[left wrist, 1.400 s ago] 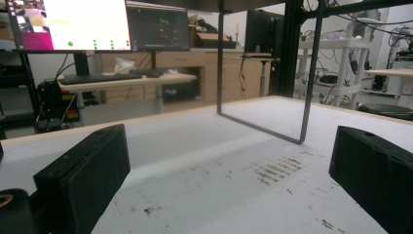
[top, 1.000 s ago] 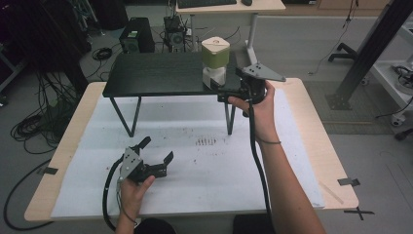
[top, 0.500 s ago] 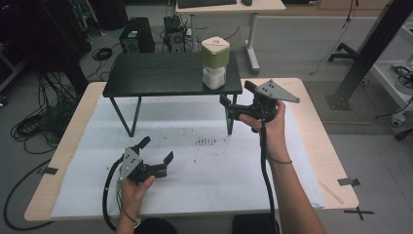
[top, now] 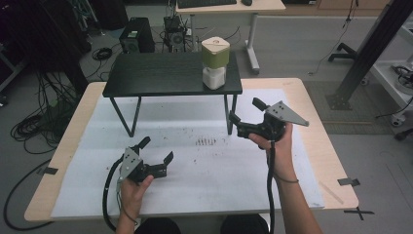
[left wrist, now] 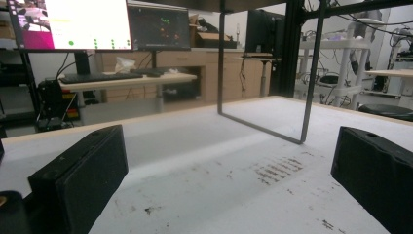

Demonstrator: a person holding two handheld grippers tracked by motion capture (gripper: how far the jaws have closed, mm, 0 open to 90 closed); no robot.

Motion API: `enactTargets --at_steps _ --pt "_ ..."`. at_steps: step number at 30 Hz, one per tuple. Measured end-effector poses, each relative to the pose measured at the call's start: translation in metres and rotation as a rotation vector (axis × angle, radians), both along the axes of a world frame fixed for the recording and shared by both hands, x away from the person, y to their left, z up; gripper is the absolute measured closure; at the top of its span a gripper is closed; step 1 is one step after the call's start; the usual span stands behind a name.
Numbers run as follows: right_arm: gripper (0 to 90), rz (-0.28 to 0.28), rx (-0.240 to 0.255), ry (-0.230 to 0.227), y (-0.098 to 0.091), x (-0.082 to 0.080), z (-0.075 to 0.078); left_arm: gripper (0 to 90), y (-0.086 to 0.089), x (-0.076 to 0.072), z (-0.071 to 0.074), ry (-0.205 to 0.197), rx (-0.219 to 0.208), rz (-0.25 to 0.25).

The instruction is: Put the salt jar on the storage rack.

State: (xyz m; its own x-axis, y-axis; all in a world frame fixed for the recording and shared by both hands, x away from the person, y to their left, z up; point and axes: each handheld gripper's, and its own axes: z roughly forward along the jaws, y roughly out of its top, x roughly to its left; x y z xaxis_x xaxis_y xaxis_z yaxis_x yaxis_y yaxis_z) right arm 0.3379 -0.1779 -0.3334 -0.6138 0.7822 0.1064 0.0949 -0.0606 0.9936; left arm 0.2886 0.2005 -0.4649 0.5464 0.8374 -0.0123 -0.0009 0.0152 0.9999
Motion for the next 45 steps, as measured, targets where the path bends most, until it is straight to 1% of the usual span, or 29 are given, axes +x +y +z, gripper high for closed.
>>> enactTargets --at_steps 5,10,21,26,33,40,42,45 --pt "4.7 0.005 0.001 -0.007 -0.003 -0.005 -0.011 0.4 0.000 0.000 0.000 -0.001 0.001 0.000" --pt "4.7 0.003 -0.015 -0.014 -0.004 -0.010 -0.023 0.4 0.000 0.000 0.000 -0.001 0.001 0.000" --pt "4.7 0.000 -0.003 0.018 -0.011 -0.016 -0.062 0.4 0.000 0.000 0.000 -0.001 0.002 0.001" --pt "4.7 0.000 0.008 0.014 -0.016 -0.019 -0.077 0.4 0.000 0.000 0.000 -0.001 0.002 0.000" --pt "4.8 -0.006 0.003 0.007 -0.019 -0.021 -0.091 0.4 0.000 0.000 0.000 -0.001 0.002 0.000" --pt "4.8 -0.007 0.005 0.017 -0.019 -0.025 -0.103 0.4 0.000 0.000 0.000 -0.001 0.002 0.000" --pt "4.8 -0.009 -0.003 0.019 -0.019 -0.027 -0.107 0.5 0.000 0.000 0.000 -0.001 0.001 0.000" --pt "4.8 -0.011 0.004 0.021 -0.019 -0.028 -0.111 0.5 0.000 0.000 0.000 -0.001 0.002 -0.001"
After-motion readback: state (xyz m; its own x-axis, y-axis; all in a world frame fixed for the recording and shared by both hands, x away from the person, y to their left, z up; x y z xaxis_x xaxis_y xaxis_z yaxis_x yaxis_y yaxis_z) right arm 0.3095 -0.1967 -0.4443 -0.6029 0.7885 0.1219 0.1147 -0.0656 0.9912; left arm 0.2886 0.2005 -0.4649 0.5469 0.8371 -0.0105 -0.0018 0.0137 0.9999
